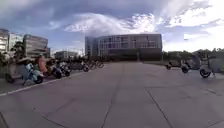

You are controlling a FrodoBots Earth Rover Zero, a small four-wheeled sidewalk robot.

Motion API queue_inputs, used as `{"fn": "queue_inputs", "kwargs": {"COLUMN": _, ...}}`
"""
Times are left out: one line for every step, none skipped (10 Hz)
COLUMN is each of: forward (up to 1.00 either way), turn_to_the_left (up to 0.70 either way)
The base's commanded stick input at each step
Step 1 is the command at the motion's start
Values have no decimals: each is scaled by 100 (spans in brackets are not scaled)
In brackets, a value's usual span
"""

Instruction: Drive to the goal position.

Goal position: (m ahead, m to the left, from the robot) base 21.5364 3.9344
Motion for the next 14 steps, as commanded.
{"fn": "queue_inputs", "kwargs": {"forward": 70, "turn_to_the_left": -14}}
{"fn": "queue_inputs", "kwargs": {"forward": 70, "turn_to_the_left": -14}}
{"fn": "queue_inputs", "kwargs": {"forward": 70, "turn_to_the_left": -14}}
{"fn": "queue_inputs", "kwargs": {"forward": 70, "turn_to_the_left": -5}}
{"fn": "queue_inputs", "kwargs": {"forward": 70, "turn_to_the_left": 0}}
{"fn": "queue_inputs", "kwargs": {"forward": 70, "turn_to_the_left": 0}}
{"fn": "queue_inputs", "kwargs": {"forward": 70, "turn_to_the_left": 0}}
{"fn": "queue_inputs", "kwargs": {"forward": 70, "turn_to_the_left": 0}}
{"fn": "queue_inputs", "kwargs": {"forward": 70, "turn_to_the_left": 0}}
{"fn": "queue_inputs", "kwargs": {"forward": 70, "turn_to_the_left": 0}}
{"fn": "queue_inputs", "kwargs": {"forward": 70, "turn_to_the_left": 0}}
{"fn": "queue_inputs", "kwargs": {"forward": 70, "turn_to_the_left": 0}}
{"fn": "queue_inputs", "kwargs": {"forward": 70, "turn_to_the_left": 0}}
{"fn": "queue_inputs", "kwargs": {"forward": 70, "turn_to_the_left": 0}}
